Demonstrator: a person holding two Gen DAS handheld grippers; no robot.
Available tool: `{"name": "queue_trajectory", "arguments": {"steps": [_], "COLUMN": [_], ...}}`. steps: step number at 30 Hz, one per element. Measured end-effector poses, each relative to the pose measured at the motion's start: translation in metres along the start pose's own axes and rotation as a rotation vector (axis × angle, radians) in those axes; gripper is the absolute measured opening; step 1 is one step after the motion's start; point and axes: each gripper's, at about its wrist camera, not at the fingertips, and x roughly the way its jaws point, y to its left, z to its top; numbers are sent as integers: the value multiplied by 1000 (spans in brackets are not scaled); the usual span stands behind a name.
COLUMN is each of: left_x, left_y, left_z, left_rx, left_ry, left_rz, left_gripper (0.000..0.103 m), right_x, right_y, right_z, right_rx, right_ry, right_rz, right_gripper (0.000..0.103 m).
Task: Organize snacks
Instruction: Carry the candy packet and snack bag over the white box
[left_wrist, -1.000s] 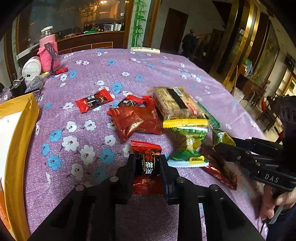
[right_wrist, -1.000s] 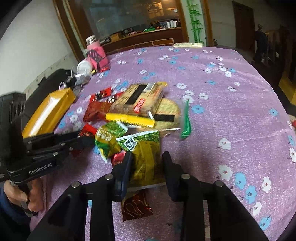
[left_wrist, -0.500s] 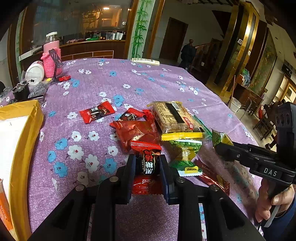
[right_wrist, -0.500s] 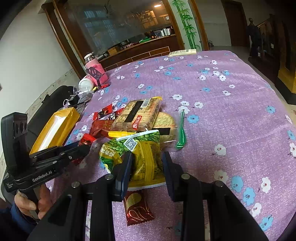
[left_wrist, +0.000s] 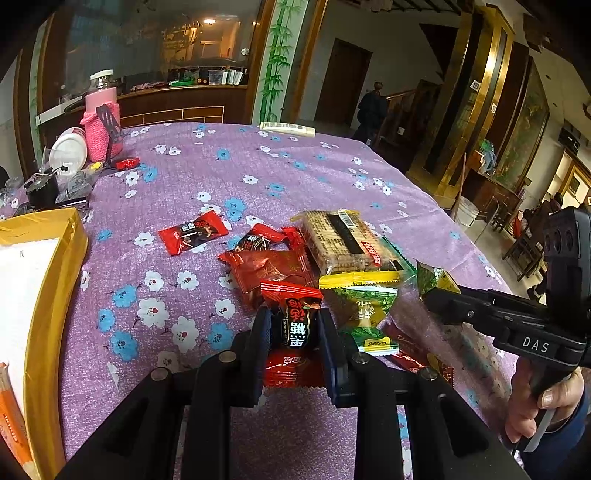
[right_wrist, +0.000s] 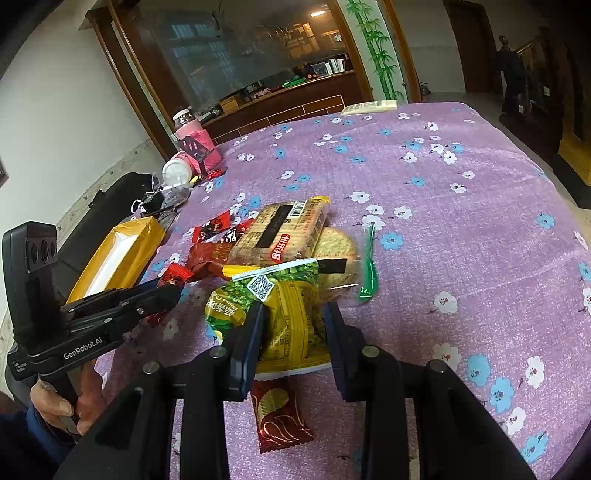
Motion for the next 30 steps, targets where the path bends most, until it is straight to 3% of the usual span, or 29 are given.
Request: {"name": "queue_trajectory", "arguments": {"steps": [15, 25, 30], "left_x": [-8, -53, -82], "left_y": [-8, -9, 13], "left_z": [1, -7, -13], "left_rx": [1, -24, -62], "left_ry": [-25, -60, -84], "left_rz": [-1, -28, -19], "left_gripper": [25, 25, 25], "right_x": [-9, -12, -20], "right_y": [5, 2, 31], "right_z": [1, 4, 4], "right_rx": [-14, 48, 20], "right_ry": [-30, -28, -42], "right_rz": [-1, 71, 53], "right_gripper": [32, 32, 32]}}
